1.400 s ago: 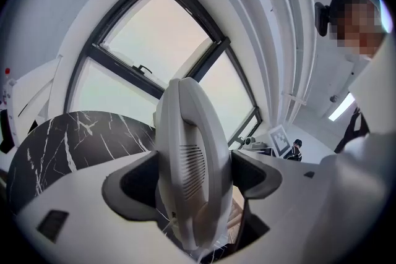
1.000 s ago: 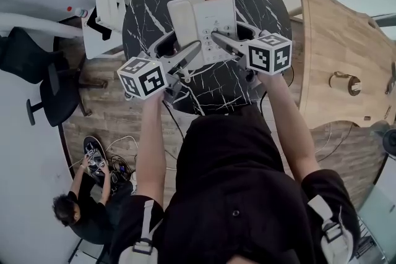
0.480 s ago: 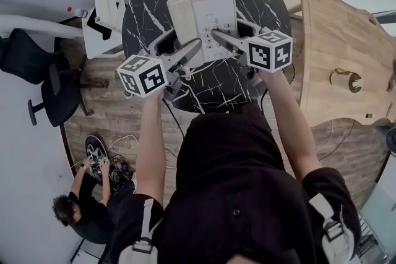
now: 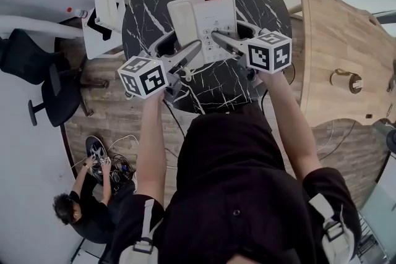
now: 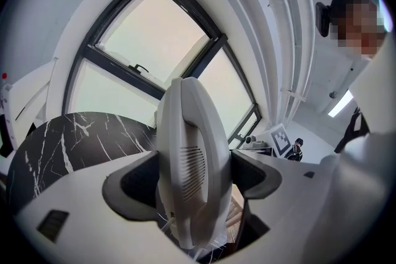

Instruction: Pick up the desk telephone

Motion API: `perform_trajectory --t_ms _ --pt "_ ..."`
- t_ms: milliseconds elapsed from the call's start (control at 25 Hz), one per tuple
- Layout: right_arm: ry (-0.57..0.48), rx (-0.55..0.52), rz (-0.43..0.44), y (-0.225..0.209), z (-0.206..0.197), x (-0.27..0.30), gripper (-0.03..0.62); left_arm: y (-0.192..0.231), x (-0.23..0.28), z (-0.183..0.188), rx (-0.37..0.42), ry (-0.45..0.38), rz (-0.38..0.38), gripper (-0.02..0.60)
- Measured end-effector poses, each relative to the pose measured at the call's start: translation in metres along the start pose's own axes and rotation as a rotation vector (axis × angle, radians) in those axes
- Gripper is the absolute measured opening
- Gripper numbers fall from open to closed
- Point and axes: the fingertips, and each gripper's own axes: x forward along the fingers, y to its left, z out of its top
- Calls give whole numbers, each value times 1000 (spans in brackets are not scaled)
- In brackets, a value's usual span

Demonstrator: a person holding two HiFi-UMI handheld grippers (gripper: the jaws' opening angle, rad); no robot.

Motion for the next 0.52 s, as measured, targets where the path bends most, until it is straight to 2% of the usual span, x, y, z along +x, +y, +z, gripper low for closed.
perform_trajectory --t_ms 520 --pt "13 -5 -4 0 -2 6 324 6 -1 -1 -13 9 5 377"
